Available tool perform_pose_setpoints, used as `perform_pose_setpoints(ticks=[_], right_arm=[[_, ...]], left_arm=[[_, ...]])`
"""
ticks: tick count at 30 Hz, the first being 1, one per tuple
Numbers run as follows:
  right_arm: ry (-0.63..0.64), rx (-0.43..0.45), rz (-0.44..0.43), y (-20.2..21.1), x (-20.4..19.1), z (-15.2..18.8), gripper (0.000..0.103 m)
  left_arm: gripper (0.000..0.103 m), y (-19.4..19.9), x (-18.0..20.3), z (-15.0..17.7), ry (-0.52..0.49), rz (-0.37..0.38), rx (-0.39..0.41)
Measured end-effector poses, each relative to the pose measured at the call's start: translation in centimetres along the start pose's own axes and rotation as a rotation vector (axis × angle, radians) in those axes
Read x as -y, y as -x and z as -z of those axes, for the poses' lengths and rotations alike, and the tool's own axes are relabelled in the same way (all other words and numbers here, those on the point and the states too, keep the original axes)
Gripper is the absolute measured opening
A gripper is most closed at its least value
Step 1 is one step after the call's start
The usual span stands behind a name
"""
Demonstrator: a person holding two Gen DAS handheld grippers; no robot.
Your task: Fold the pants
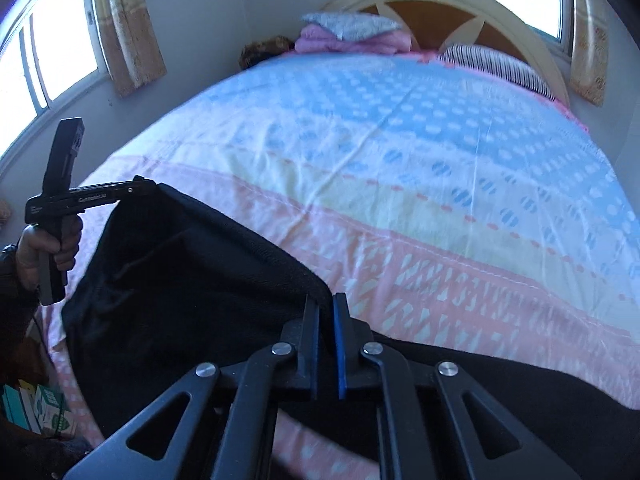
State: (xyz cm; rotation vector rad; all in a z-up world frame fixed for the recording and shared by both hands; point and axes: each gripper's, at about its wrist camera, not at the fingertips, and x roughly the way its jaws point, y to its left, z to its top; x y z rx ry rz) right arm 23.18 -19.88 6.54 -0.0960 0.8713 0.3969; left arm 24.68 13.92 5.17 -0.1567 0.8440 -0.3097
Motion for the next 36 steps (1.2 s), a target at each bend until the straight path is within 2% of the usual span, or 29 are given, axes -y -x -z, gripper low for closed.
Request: perform_pose_setpoints(ticks=[5,10,13,15,20,22,25,27,28,29,30,31,32,34,36], right_arm=[[0.034,0.092,0.007,5.7,-3.4,2.0,0.006],[0.039,0.144,-0.009,9.4,-7.3,7.8,0.006],[0.062,0.142,0.009,9.3,-9.7,11.5,0.006],[0.036,0.108,-0.008,8.3,-10.7,14.4,0.006],[-0.038,0.028,-0.049,5.2,-11.2,18.9,0.006],[-0.063,0.015,-0.056,5.1,-11.4,19.6,0.006],[-0.157,0.059,-0.121,5.9,-10.8,19.5,0.007],[-0.238,0.117,-0.183,6.6,-10.1,18.9,0.007],[-0.292,0.162,-0.229,7.1,-9.5,18.6,0.008],[-0.318,0.184,-0.255,7.3,-9.2,18.3,0.017],[-0.359,0.214,-0.306,7.3,-8.9,17.9,0.044],[-0.394,0.233,-0.357,7.0,-8.7,17.6,0.063],[-0.424,0.242,-0.389,6.7,-8.8,17.3,0.089],[-0.506,0.261,-0.481,5.8,-8.6,16.7,0.091],[-0.538,0.245,-0.502,4.9,-8.8,16.1,0.091]], left_arm=[[0.016,5.9,1.6,1.7,-0.05,0.017,0.093],[0.016,9.9,1.8,6.7,-0.044,0.057,0.118],[0.016,10.6,1.9,11.0,-0.05,0.043,0.107],[0.016,10.5,1.7,13.7,-0.052,0.018,0.089],[0.017,9.4,0.4,17.6,0.011,0.015,0.039],[0.022,9.6,0.5,18.1,0.009,0.006,0.047],[0.036,10.8,1.2,18.6,-0.011,-0.036,0.078],[0.065,11.6,1.4,18.7,-0.013,-0.081,0.097],[0.07,12.0,1.2,19.0,-0.011,-0.107,0.114],[0.072,12.3,1.3,19.2,-0.01,-0.126,0.128],[0.072,12.5,1.3,19.4,-0.009,-0.126,0.127],[0.072,12.6,1.2,19.7,-0.003,-0.119,0.119],[0.072,12.8,1.3,19.9,0.01,-0.108,0.109],[0.072,13.7,1.9,20.4,0.034,-0.055,0.105],[0.072,14.6,3.1,21.0,0.043,0.018,0.105]])
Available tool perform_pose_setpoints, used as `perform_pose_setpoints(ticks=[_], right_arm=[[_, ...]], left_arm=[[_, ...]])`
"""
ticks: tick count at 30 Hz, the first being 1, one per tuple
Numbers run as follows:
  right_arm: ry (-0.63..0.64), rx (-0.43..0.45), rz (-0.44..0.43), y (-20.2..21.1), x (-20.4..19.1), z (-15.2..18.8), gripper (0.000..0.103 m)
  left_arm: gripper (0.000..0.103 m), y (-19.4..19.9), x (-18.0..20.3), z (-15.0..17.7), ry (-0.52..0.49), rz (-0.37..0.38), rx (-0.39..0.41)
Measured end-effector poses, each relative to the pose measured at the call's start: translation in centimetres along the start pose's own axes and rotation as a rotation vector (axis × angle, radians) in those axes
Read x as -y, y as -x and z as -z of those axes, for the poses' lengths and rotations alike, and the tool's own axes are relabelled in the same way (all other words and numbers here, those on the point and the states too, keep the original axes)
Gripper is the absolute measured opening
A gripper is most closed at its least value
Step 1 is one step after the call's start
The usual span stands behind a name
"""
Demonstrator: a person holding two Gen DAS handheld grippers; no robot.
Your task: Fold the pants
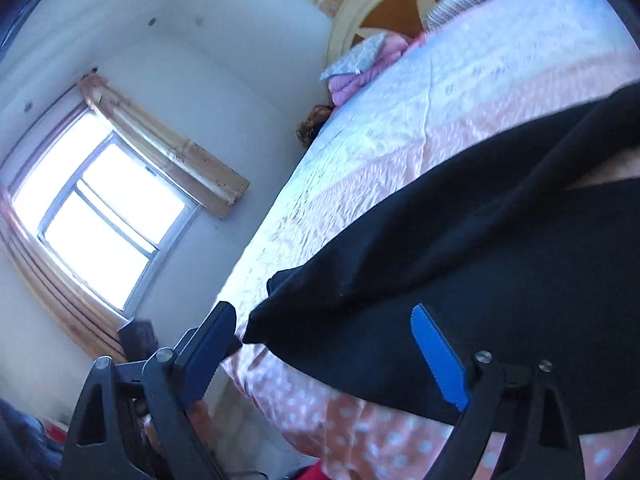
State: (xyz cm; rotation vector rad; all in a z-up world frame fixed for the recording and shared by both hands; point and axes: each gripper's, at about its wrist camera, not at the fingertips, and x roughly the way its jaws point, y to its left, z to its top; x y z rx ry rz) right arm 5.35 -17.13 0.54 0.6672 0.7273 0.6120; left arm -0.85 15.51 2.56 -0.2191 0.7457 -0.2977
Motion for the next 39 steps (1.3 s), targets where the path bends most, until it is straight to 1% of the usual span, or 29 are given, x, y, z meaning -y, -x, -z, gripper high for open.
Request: perform_pose_setpoints(ticks=[2,3,5,6,7,9,11,12,14,16,17,18,19,20,21,22,23,26,28,30,33,37,39], right_arm=[[0.03,0.008,0.092,-0.8,-0.2,0.0,0.091],[0.05,0.003,0.114,-1.3,-0.5,0.3,0.09],[0.064,-0.015,0.122,-1.8,-0.8,0.6,0.09],[0.066,-0.02,0.12,-2.1,-0.9,0.9,0.09],[0.068,-0.021,0.124,-1.9,-0.9,1.0,0.09],[0.08,-0.018,0.151,-1.7,-1.2,1.5,0.09],[0.103,-0.007,0.171,-0.9,-1.3,1.8,0.09],[0.121,-0.002,0.174,-0.2,-1.2,2.1,0.09],[0.192,0.005,0.196,0.4,-2.0,1.8,0.09],[0.289,0.04,0.279,0.6,-3.4,1.5,0.09],[0.312,0.057,0.305,0.6,-3.6,0.9,0.09],[0.324,0.07,0.314,0.7,-4.0,0.6,0.087],[0.332,0.086,0.32,0.4,-4.3,0.0,0.081],[0.336,0.09,0.33,-0.1,-4.4,-0.5,0.063],[0.342,0.082,0.338,-0.9,-4.6,-1.1,0.044],[0.346,0.069,0.34,-1.8,-4.6,-1.5,0.041],[0.349,0.049,0.339,-2.9,-4.6,-2.0,0.041],[0.36,-0.025,0.351,-6.9,-3.8,-2.0,0.041],[0.318,-0.118,0.338,-9.6,-2.6,-1.2,0.041],[0.299,-0.166,0.336,-11.0,-1.7,-0.2,0.041],[0.351,-0.153,0.347,-10.7,-2.0,1.1,0.041],[0.385,-0.161,0.362,-10.5,-2.5,1.7,0.041],[0.404,-0.163,0.364,-10.3,-2.7,2.3,0.041]], left_arm=[[0.072,0.1,1.4,0.6,-0.022,0.064,-0.017],[0.072,0.0,2.1,0.9,-0.039,0.102,-0.027],[0.072,-0.7,3.1,1.1,-0.051,0.155,-0.035],[0.072,-1.0,3.2,1.1,-0.042,0.166,-0.035],[0.072,-1.5,3.2,0.9,-0.017,0.185,-0.031],[0.072,-2.5,2.3,0.4,0.075,0.232,-0.029],[0.072,-4.2,0.8,0.3,0.228,0.277,-0.059],[0.073,-5.0,0.1,0.4,0.291,0.274,-0.071],[0.073,-5.9,-0.7,0.6,0.372,0.233,-0.072],[0.073,-5.9,-1.7,0.8,0.454,0.211,-0.026],[0.073,-5.6,-2.1,0.8,0.494,0.22,0.006],[0.074,-5.2,-2.2,0.9,0.521,0.22,0.04],[0.076,-5.0,-2.2,0.9,0.525,0.206,0.061],[0.081,-4.7,-2.0,0.9,0.512,0.17,0.078],[0.081,-4.7,-1.7,0.9,0.487,0.131,0.081],[0.081,-4.8,-1.5,1.0,0.472,0.115,0.077],[0.081,-4.8,-1.3,1.2,0.469,0.115,0.075],[0.081,-4.2,-1.4,1.7,0.508,0.171,0.106],[0.081,-4.2,-1.6,1.5,0.503,0.172,0.111],[0.081,-4.4,-1.7,0.9,0.489,0.169,0.124],[0.081,-4.8,-2.5,-0.3,0.511,0.18,0.153],[0.081,-6.2,-2.7,-1.5,0.526,0.169,0.135],[0.081,-6.7,-3.2,-1.3,0.568,0.172,0.12]])
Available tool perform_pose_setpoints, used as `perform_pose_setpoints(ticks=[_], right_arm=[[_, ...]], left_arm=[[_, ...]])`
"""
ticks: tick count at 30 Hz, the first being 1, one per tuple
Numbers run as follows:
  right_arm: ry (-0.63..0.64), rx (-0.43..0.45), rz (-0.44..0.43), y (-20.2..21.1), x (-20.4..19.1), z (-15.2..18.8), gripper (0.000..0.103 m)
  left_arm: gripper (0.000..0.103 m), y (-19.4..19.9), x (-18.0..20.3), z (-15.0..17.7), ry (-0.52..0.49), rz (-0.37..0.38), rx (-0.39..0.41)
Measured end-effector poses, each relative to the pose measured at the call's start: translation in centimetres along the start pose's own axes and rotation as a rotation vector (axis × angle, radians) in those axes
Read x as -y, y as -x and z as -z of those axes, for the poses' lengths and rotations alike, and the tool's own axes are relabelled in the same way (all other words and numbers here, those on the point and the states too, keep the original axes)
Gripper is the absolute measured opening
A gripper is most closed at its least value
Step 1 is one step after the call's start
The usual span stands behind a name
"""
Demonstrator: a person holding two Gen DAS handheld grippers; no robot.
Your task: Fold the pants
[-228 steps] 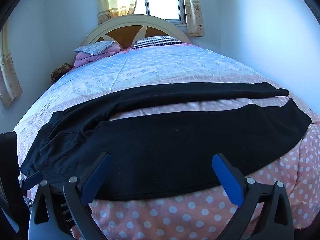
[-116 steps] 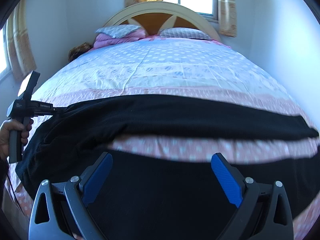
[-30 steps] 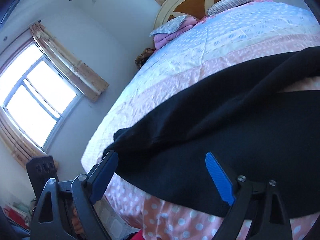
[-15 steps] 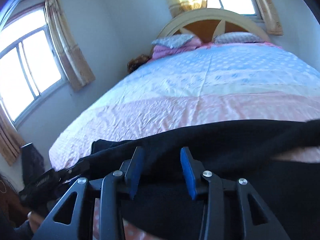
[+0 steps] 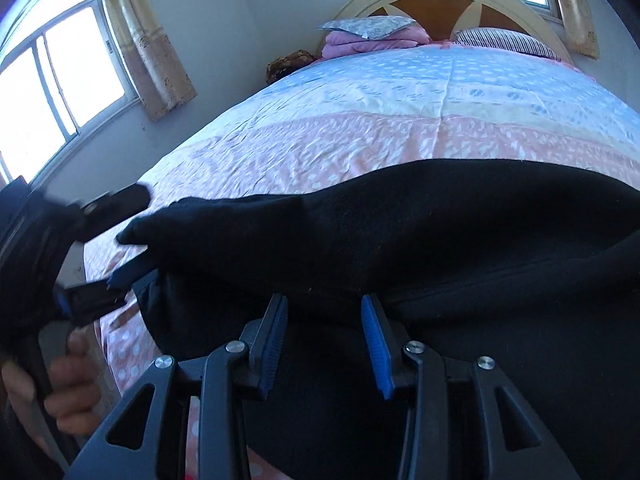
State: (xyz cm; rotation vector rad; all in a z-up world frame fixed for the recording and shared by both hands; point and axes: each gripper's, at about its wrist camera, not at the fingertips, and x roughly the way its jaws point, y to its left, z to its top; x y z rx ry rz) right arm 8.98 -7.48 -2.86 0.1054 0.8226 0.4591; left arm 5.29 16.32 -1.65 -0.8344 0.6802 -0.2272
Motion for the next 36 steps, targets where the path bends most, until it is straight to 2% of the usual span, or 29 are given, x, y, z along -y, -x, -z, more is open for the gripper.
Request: perform_pose_setpoints(ticks=[2,5,7,9,10,11,12,14,17,19,21,22,24,29,33,36], right_arm=[[0.014,0.007,0.0,0.3,-0.2,0.5,0.041],[0.021,0.014,-0.002,0.2,-0.4,0.8,0.041],[0.015,0.014,-0.005,0.1,-0.4,0.7,0.041],[-0.001,0.021,-0.017,0.2,-0.2,0.7,0.041],[-0.026,0.032,-0.034,0.5,0.1,0.8,0.041],[-0.049,0.043,-0.046,0.8,0.3,0.9,0.041],[-0.094,0.065,-0.065,1.5,0.8,1.0,0.041],[-0.16,0.098,-0.081,2.6,1.7,1.3,0.041],[-0.275,0.165,-0.118,5.2,4.0,2.0,0.043],[-0.371,0.208,-0.129,6.9,6.1,2.4,0.047],[-0.497,0.265,-0.132,8.8,9.2,2.9,0.068],[-0.542,0.288,-0.116,9.5,10.5,3.1,0.072],[-0.579,0.307,-0.054,10.5,12.5,3.0,0.073],[-0.602,0.293,0.091,10.2,16.2,0.8,0.073],[-0.682,0.22,0.116,7.6,18.5,-2.0,0.073],[-0.644,0.184,0.172,6.2,18.5,-4.0,0.072]], left_arm=[[0.081,0.2,-0.7,0.0,0.057,0.028,-0.005],[0.08,0.7,-1.0,0.1,0.079,0.029,-0.011],[0.064,1.0,-1.5,0.1,0.113,0.012,-0.004],[0.043,1.1,-2.1,0.3,0.144,-0.004,0.001],[0.038,1.0,-2.4,0.3,0.152,-0.002,-0.002],[0.028,0.7,-2.7,0.4,0.167,0.01,-0.013],[0.022,0.5,-2.9,0.5,0.182,0.024,-0.03],[0.015,0.1,-3.0,0.8,0.202,0.052,-0.057],[0.013,0.0,-2.9,1.2,0.195,0.057,-0.064],[0.012,0.2,-2.8,1.4,0.18,0.06,-0.058],[0.012,0.4,-2.4,1.7,0.16,0.063,-0.054],[0.012,0.5,-2.3,1.7,0.151,0.069,-0.053],[0.012,0.6,-1.6,1.7,0.121,0.075,-0.045],[0.012,-0.3,-1.0,1.4,0.098,0.055,-0.059],[0.012,-0.6,-0.7,0.9,0.071,0.028,-0.066],[0.012,-1.0,-0.5,0.2,0.039,0.003,-0.087]])
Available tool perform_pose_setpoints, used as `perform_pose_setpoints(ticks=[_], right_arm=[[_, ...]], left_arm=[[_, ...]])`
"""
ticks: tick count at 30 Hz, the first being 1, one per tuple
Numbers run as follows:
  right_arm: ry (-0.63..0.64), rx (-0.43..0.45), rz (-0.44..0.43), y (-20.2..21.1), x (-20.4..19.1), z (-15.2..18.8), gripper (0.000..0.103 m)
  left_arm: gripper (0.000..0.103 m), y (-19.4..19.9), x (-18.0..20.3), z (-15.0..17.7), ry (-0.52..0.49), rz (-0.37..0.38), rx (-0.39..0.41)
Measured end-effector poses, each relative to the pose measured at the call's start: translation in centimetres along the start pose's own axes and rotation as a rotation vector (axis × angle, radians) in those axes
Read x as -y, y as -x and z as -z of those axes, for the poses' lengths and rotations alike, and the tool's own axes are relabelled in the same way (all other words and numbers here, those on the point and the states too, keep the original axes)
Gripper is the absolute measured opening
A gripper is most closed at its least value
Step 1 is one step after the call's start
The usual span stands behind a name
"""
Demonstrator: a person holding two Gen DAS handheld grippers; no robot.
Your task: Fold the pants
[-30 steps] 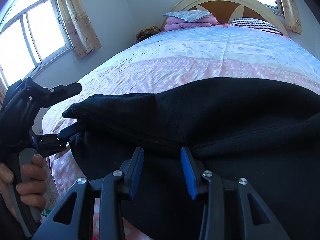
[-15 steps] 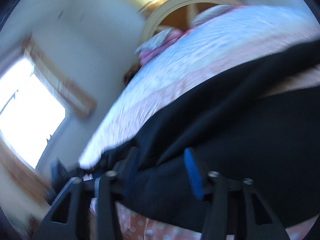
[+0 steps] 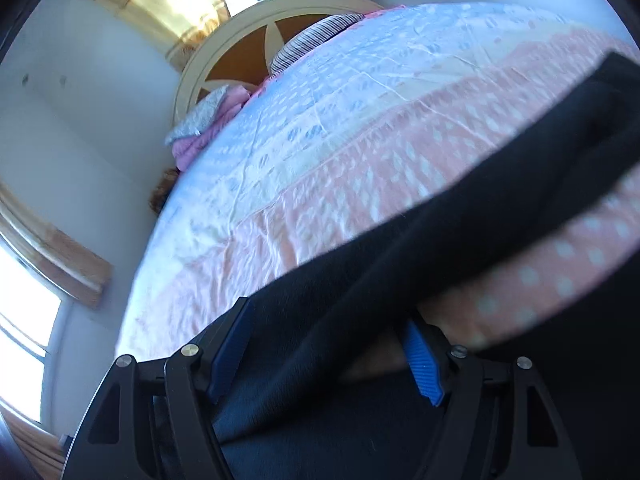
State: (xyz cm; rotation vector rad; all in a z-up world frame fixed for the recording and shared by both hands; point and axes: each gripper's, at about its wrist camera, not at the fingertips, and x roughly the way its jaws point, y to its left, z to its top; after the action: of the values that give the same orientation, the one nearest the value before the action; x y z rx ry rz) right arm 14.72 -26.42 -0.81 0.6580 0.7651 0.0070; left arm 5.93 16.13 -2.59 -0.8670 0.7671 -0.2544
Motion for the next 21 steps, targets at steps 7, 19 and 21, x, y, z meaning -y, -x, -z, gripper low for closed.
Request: perform_pose_setpoints(ticks=[7,19,21], right_arm=[[-0.007,-0.011,-0.134,1.7,1.7,0.2,0.007],[0.105,-0.02,-0.147,10.0,2.7,10.9,0.007],[0.106,-0.033,-0.119,9.1,3.4,12.0,0.007]], left_arm=[[0.013,1.0,1.2,-2.9,-0.107,0.022,0.023],[0.012,4.6,-1.4,0.8,-0.257,-0.058,-0.051],[0.013,4.0,-2.8,1.1,-0.231,-0.095,-0.063]])
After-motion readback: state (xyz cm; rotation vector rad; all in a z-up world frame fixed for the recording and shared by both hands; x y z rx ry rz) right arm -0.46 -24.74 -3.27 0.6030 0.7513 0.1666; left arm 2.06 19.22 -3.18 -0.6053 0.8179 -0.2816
